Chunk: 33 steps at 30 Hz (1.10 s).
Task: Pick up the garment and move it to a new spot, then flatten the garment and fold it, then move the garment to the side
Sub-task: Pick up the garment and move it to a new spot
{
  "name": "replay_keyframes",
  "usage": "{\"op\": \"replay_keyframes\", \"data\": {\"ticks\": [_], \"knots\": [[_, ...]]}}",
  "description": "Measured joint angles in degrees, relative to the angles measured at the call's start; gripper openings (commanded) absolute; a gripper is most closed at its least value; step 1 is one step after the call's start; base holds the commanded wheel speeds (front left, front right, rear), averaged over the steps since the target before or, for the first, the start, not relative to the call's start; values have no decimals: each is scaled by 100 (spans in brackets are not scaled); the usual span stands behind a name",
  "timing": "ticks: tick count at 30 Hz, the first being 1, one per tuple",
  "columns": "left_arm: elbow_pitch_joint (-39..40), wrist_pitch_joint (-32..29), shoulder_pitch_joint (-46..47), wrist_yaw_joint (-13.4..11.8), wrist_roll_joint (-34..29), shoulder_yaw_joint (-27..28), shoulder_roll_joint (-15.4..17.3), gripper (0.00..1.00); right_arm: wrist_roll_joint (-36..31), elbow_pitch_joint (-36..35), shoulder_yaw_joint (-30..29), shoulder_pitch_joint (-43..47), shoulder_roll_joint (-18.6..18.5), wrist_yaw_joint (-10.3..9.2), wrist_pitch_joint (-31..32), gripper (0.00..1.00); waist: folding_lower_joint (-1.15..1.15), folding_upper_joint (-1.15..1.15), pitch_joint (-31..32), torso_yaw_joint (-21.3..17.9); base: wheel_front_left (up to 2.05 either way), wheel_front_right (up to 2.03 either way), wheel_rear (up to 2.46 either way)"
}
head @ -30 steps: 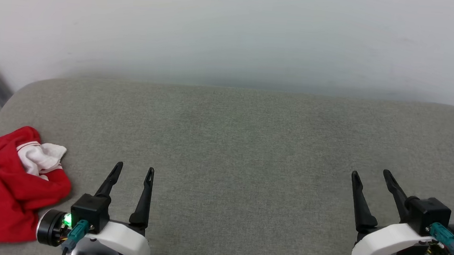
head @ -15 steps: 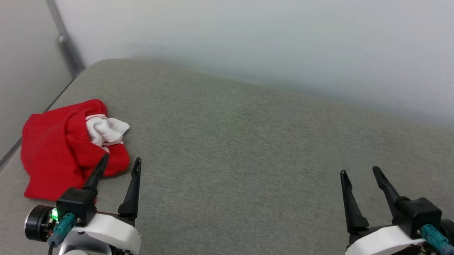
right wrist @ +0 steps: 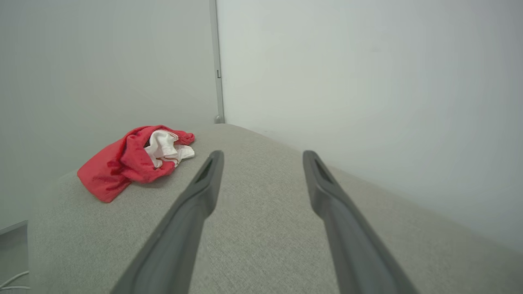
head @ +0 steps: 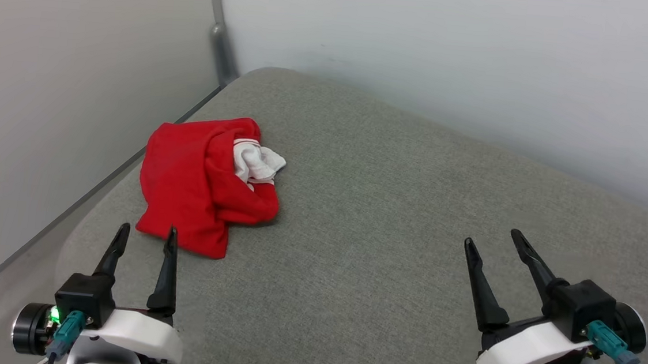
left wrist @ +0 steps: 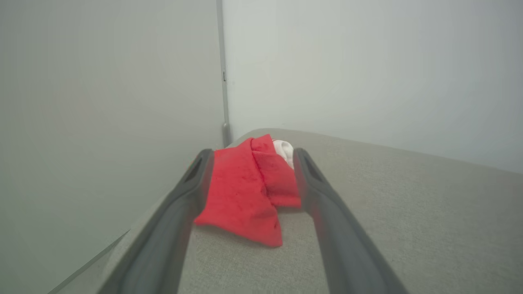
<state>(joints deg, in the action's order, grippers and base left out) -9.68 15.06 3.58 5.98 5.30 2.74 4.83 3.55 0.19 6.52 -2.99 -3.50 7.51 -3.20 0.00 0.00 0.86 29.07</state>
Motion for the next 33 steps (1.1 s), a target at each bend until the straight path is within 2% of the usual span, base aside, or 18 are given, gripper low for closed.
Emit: {"op": "replay_keyframes", "data": {"ticks": [11,15,20,26,33], "knots": [[-73,0,242,58,41,97,14,100,27,20,109,-194,-8,0,4,100,0,0,-199,108,0,0,0],[-379,0,588,86,141,126,91,100,104,-124,126,-204,-19,-1,12,100,0,0,-304,77,0,0,0],[-915,-36,1245,92,316,264,286,100,130,-359,216,-391,-113,0,113,100,0,0,-600,-164,0,0,0],[-1712,-928,2243,109,665,383,735,100,145,-569,213,-627,-248,0,179,100,1,0,-1116,-541,0,0,0],[-2689,-2509,3036,142,1135,342,1471,100,180,-677,143,-903,-299,0,170,100,1,0,-1770,-1031,0,0,0]]}}
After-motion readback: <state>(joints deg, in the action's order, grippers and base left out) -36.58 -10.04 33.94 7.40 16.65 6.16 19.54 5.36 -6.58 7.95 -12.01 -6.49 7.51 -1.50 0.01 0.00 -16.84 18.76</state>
